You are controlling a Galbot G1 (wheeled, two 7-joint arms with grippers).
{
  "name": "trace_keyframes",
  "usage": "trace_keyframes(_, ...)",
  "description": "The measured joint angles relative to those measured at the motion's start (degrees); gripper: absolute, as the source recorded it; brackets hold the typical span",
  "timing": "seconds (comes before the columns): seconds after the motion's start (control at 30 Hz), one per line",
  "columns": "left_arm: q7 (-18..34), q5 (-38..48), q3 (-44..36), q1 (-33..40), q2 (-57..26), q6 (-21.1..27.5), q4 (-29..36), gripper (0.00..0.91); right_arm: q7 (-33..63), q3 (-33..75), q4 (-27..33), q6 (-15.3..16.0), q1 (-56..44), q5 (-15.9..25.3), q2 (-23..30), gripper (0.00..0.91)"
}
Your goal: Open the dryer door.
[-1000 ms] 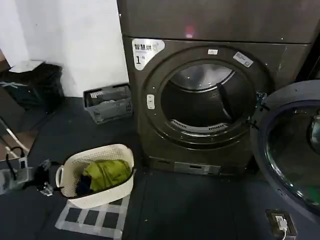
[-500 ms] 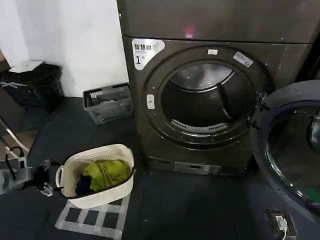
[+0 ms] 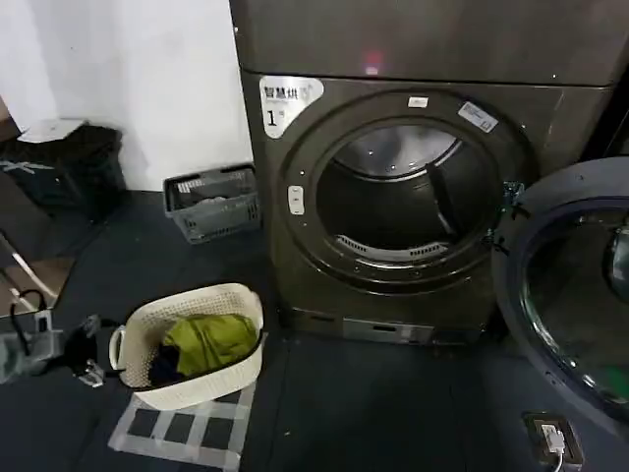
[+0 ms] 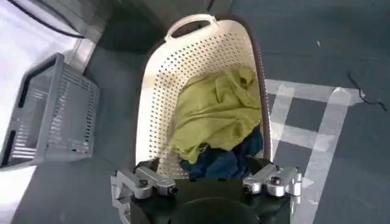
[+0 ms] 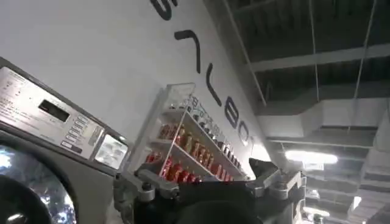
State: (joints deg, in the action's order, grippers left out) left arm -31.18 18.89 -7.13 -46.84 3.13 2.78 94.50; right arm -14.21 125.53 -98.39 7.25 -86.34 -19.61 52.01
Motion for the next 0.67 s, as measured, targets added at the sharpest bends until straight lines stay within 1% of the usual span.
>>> trace_keyframes(0.43,-1.4,-0.4,0.0,-0.2,-0.2,-0.9,0.1,0.907,-0.1,0.1,-0.2,0.0,-0.1,-0.1,0.3,0.907)
trace_keyframes(0.67,-1.0,-0.6,0.0,0.0,0.1,-1.2,0.1,0.907,-0.1,0.3,-0.2,-0.1,-0.2,-0.1,0.5,0.907)
